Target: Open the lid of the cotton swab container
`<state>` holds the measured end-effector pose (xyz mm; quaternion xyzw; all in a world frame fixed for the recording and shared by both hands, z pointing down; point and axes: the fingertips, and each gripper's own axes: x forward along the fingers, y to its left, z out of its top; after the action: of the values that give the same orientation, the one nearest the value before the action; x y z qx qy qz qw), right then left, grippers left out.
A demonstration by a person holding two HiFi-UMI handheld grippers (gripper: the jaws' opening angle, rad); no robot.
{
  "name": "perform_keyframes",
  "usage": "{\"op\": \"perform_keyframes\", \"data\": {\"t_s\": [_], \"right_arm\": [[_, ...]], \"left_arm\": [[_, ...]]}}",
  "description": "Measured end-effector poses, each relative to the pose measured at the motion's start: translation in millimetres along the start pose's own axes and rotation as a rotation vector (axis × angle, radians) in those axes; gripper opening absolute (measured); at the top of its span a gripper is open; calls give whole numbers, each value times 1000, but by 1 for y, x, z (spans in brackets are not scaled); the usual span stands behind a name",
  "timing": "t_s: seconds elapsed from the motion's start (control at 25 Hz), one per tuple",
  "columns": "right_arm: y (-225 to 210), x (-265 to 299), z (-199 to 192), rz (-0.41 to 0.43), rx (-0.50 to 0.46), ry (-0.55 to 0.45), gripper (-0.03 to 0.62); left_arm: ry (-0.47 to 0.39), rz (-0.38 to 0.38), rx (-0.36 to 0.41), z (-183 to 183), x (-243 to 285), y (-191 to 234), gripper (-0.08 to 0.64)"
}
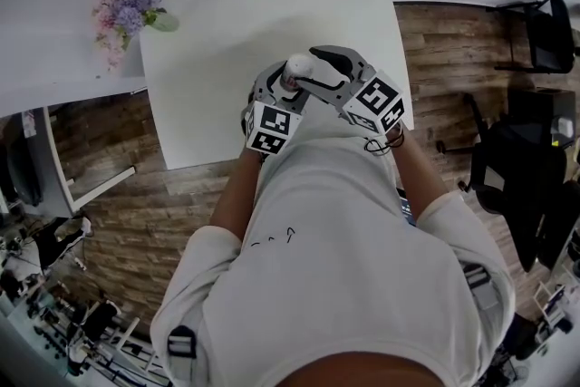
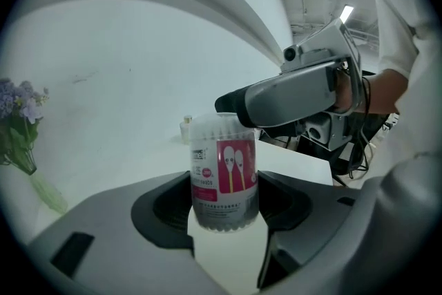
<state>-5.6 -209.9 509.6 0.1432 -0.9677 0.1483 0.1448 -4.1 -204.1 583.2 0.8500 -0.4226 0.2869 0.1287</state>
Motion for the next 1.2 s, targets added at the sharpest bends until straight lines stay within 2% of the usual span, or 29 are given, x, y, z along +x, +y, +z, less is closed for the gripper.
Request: {"op": "perform_keyframes", "data": {"t_s": [0.12,0.28,0.4,0.48,0.52,0.56,0.72,0.84,0.92,1.0,1.2], "right_arm": [[1,6,-1,-33,21,8,253],[-4,11,-7,-80,88,17,254],[-4,13,-7,-84,104,15,243],[-2,13,-7,-65,97,17,216],[-1,12,-6,-57,96,15,180],[0,12,-5,-53,96,11,114],[2,13,-4,-54,88,3,109],[1,12,-4,-89,70,8,127],[-3,12,-6,-124,90,6,206],[-7,11,-8,-127,155,-11,252],[-16,7,-8,-82,379,-88,275]], "left_arm": [[-5,9,-5,-1,1,1,276],[-10,29,35,2,1,-1,275],[-13,44,52,3,0,0,275],[-10,48,55,0,0,1,275],[-7,51,55,-1,0,1,275],[-6,53,54,-2,0,1,273],[-13,58,41,-3,0,2,272],[-26,70,45,-2,-1,2,270],[-46,76,50,2,-3,3,270],[-70,72,55,7,-4,2,270],[-97,75,67,12,-6,0,270]]}}
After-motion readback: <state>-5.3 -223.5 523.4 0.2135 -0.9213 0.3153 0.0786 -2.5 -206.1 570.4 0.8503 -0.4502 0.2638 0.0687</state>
